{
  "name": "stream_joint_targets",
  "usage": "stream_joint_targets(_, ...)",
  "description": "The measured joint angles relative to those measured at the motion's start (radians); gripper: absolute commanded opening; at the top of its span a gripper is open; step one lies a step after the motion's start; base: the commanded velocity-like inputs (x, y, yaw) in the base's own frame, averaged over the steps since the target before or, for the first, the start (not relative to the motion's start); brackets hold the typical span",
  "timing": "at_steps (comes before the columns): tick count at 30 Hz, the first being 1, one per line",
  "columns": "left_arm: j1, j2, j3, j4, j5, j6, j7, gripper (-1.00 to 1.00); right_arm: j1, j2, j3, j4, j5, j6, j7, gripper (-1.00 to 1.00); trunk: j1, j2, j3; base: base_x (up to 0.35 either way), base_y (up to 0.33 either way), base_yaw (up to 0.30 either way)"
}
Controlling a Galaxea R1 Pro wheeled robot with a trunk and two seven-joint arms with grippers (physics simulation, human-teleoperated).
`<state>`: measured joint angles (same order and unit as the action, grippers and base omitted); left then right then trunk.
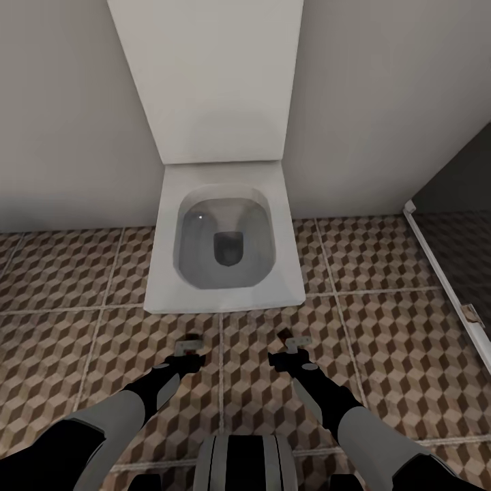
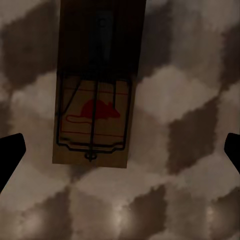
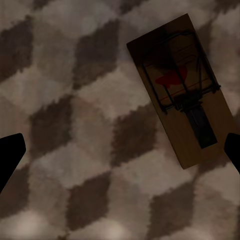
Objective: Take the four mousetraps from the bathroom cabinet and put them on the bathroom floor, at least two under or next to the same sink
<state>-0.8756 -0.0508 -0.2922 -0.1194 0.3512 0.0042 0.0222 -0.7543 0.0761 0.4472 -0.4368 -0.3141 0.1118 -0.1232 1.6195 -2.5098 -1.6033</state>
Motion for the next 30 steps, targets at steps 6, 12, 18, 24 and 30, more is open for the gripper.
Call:
stream_joint_targets(6,0.000,0.000,0.000,0.000,0.000,0.000,0.000,1.00,0.000,0.000,0.000,0.000,0.000,0.000,0.000,1.00,0.000,0.000,0.000,-0.216,0.000,0.000)
stream_joint_targets(12,0.000,0.000,0.000,0.000,0.000,0.000,0.000,1.00,0.000,0.000,0.001,0.000,0.000,0.000,0.000,1.00,0.001,0.000,0.000,-0.317,0.000,0.000)
stream_joint_targets(18,0.000,0.000,0.000,0.000,0.000,0.000,0.000,1.00,0.000,0.000,0.000,0.000,0.000,0.000,0.000,1.00,0.001,0.000,0.000,-0.332,0.000,0.000)
stream_joint_targets(24,0.000,0.000,0.000,0.000,0.000,0.000,0.000,1.00,0.000,0.000,0.000,0.000,0.000,0.000,0.000,1.00,0.001,0.000,0.000,-0.334,0.000,0.000)
stream_joint_targets(30,0.000,0.000,0.000,0.000,0.000,0.000,0.000,1.00,0.000,0.000,0.000,0.000,0.000,0.000,0.000,1.00,0.001,0.000,0.000,-0.335,0.000,0.000)
